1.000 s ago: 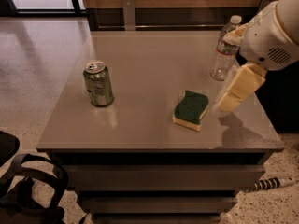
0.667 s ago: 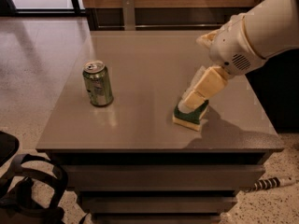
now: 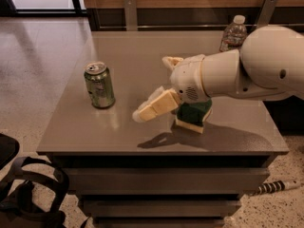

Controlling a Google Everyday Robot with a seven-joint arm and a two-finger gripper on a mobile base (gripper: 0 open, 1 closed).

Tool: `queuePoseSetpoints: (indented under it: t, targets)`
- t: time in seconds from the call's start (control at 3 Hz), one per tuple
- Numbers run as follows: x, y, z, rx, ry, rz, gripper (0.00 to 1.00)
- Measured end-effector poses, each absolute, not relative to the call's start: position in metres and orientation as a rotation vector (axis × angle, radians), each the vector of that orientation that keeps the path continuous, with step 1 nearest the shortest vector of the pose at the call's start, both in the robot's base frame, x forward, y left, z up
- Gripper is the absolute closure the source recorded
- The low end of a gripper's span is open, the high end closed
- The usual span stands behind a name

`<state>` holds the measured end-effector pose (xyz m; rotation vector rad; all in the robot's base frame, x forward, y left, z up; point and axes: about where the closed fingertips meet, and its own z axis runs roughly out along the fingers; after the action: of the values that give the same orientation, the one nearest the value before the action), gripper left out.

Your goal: Knock green can over

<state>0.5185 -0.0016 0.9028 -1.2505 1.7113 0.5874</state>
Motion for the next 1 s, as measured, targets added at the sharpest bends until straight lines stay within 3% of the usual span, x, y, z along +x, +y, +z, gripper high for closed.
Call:
queuePoseSetpoints:
  t: [1.0]
  targets:
    - [0.554, 0.06, 0.918, -1.029, 1.49, 0.712, 0.0]
